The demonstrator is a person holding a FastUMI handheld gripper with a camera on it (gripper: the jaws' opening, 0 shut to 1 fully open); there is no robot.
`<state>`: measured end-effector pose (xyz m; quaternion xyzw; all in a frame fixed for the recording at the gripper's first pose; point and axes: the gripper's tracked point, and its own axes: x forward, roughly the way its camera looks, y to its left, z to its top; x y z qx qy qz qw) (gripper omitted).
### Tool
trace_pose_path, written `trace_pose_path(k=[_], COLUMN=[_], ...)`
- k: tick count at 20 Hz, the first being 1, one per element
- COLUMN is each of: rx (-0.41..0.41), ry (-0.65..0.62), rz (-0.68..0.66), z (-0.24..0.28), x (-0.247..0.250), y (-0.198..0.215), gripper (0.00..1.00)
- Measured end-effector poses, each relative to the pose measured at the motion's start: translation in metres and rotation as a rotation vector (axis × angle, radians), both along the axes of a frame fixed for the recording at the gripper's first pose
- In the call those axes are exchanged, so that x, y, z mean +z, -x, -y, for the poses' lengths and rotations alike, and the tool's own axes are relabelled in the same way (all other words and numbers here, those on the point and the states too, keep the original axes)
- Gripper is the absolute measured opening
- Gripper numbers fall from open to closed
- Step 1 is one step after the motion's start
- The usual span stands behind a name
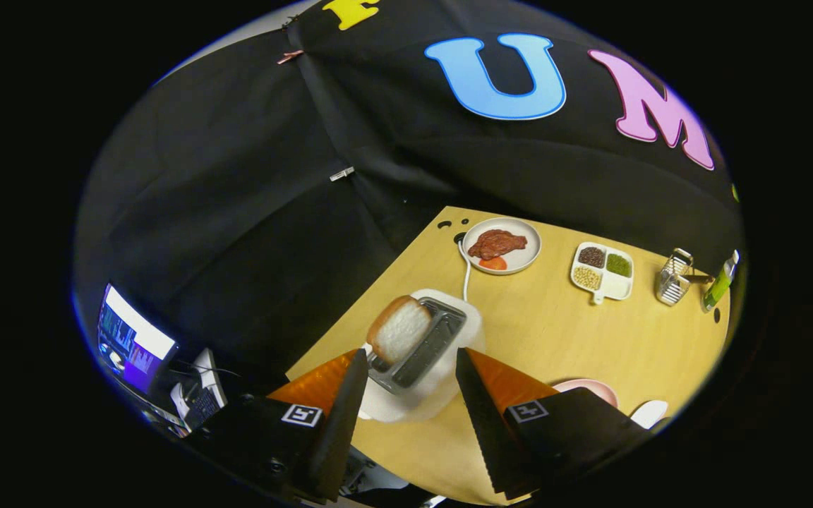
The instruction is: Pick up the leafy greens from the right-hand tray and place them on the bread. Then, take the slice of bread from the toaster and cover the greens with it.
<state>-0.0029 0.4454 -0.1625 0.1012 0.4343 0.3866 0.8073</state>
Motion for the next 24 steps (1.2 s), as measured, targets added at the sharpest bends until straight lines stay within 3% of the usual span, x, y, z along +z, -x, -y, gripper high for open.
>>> trace_pose_path(k=[6, 15, 17, 20, 22, 24], rx=[-0.06, -0.162, -0.191, -0.26, -0.28, -0.275], ry=[0.047, 0.305, 0.35, 0.369, 0.315, 0.255], rz=[-0.145, -0.283, -0.295, -0.315, -0.335, -0.342], z=[-0.066, -0.093, -0.09, -0.08, -0.079, -0.076], x=[-0.028, -0.089, -0.099, -0.103, -0.093, -0.075], y=[-0.019, -0.026, -0.03, -0.036, -0.042, -0.047], gripper=[0.76, 0.71, 0.59, 0.21, 0.11, 0.11])
